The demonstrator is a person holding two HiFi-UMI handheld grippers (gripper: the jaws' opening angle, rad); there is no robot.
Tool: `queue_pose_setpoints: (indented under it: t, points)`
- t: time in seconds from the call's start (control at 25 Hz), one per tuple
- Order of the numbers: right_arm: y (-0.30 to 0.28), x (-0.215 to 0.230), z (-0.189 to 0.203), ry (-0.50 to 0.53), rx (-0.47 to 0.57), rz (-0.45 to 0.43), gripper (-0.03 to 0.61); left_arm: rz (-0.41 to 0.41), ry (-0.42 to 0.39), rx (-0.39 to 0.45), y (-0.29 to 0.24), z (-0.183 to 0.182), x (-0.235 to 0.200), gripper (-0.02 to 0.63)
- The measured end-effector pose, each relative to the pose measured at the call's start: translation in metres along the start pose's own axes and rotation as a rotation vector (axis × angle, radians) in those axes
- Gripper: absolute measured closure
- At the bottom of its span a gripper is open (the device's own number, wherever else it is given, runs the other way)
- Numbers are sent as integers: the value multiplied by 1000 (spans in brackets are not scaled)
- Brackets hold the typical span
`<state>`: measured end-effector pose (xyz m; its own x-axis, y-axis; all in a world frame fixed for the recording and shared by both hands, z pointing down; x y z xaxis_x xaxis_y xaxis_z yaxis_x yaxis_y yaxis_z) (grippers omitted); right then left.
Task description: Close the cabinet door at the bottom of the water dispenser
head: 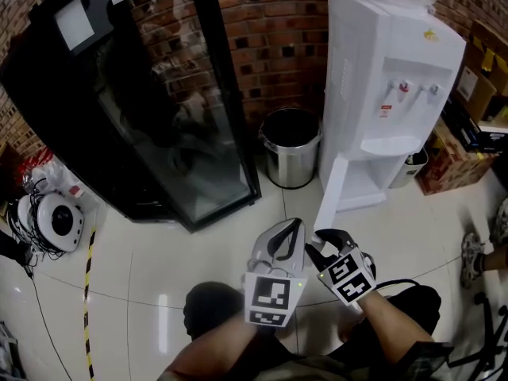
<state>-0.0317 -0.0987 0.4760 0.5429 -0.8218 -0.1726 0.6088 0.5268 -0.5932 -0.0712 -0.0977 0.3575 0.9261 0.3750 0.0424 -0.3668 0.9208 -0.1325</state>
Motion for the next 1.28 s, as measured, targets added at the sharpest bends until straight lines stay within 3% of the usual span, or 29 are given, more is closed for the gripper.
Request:
queue_pose_setpoints:
  t: [0.28,0.92,1.28]
  points:
    - [31,20,26,-44,-34,50,467,47,3,16,-14,-9,24,614]
    - [102,120,103,-208,-96,281,489,171,23,55,-47,-30,105,614]
    - [114,176,130,-378,-168,277,515,181,13,5,-70,-31,103,614]
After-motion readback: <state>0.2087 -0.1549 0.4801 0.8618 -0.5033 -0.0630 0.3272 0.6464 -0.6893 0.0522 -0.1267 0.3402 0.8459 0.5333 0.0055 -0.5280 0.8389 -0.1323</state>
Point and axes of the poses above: the fingertips, and each gripper's own axes: y backward along the fingers, x to its right, z out of its underside, the point moved 1 cm from there along y, backward along the fingers, and after that the axes turned 2 degrees about z, right-handed, at the moved point
